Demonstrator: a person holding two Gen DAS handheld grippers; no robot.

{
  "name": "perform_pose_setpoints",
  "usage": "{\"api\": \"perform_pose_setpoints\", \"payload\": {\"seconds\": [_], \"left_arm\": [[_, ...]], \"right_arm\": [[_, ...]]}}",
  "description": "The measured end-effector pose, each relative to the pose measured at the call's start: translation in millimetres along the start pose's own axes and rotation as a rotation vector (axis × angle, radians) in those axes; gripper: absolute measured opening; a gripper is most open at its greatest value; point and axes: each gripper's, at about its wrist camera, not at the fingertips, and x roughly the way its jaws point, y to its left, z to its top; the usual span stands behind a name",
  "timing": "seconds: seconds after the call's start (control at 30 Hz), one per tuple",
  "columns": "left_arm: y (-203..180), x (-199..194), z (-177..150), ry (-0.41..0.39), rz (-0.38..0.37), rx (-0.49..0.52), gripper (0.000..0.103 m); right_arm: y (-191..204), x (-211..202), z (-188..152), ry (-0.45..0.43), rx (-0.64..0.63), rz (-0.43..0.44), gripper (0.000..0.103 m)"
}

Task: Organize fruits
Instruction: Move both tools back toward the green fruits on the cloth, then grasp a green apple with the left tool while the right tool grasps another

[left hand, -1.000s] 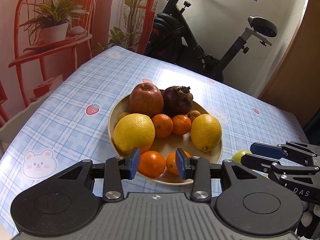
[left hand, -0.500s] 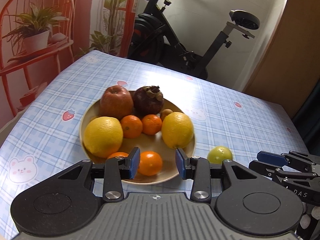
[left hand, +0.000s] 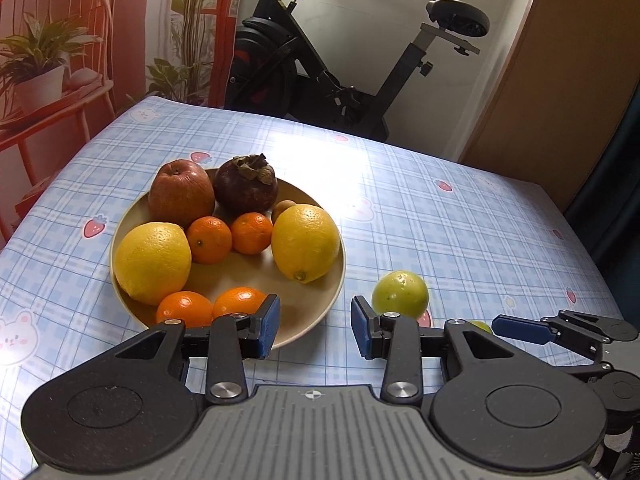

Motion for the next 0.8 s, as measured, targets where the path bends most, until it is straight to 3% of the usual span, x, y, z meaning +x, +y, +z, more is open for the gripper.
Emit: {"api": "perform_pose_setpoints", "payload": {"seconds": [0.8], "left_arm": [[-14,13,0,0.028,-0.021,0.024,0.045]], "right_arm": [[-5,19,-10,0.027,0.024,0.037,0.054]]}}
